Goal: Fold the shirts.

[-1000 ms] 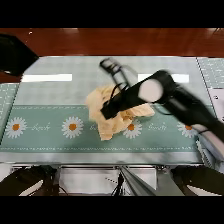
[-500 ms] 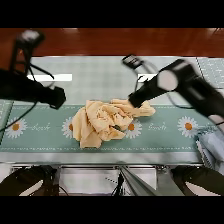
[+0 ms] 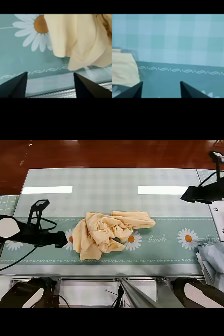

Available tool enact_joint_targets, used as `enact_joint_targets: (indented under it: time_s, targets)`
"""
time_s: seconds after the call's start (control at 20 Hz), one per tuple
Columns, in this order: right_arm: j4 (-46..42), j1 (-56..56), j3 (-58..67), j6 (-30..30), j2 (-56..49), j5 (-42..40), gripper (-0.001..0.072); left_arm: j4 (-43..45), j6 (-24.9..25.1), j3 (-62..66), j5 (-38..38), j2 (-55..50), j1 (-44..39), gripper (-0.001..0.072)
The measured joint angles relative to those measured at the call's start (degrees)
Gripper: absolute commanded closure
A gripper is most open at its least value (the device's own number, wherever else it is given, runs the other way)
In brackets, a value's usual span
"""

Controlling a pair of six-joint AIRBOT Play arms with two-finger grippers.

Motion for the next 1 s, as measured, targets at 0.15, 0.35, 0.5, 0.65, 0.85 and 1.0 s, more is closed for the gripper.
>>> enact_joint_targets:
  time_s: [0.15, 0.35, 0.5, 0.65, 0.85, 1.0]
  targets:
    - [4.5, -3.8, -3.23, -1.88, 0.13, -1.2, 0.0171, -11.58, 8.81, -6.16, 1.25, -0.11, 12.9, 0.0052]
    - [7.23, -5.11, -6.6, -3.43, 0.2, -3.02, 0.0171, -21.44, 18.14, -11.43, 2.64, -4.11, 25.11, 0.0052]
    - [8.33, -5.44, -7.61, -4.04, 0.13, -3.58, 0.0171, -26.16, 22.18, -12.83, 5.31, -9.51, 27.06, 0.0181]
    - [8.7, -5.51, -7.96, -4.44, 0.13, -3.69, 0.0171, -30.73, 24.06, -13.38, 10.16, -15.69, 24.72, 0.018]
    - [8.81, -5.57, -8.09, -4.48, 0.13, -3.87, 0.0171, -36.89, 26.03, -13.22, 14.88, -23.76, 18.56, 0.018]
    - [8.9, -5.55, -8.15, -4.5, 0.13, -3.89, 0.0174, -38.66, 26.62, -11.85, 17.44, -29.2, 14.56, 0.0685]
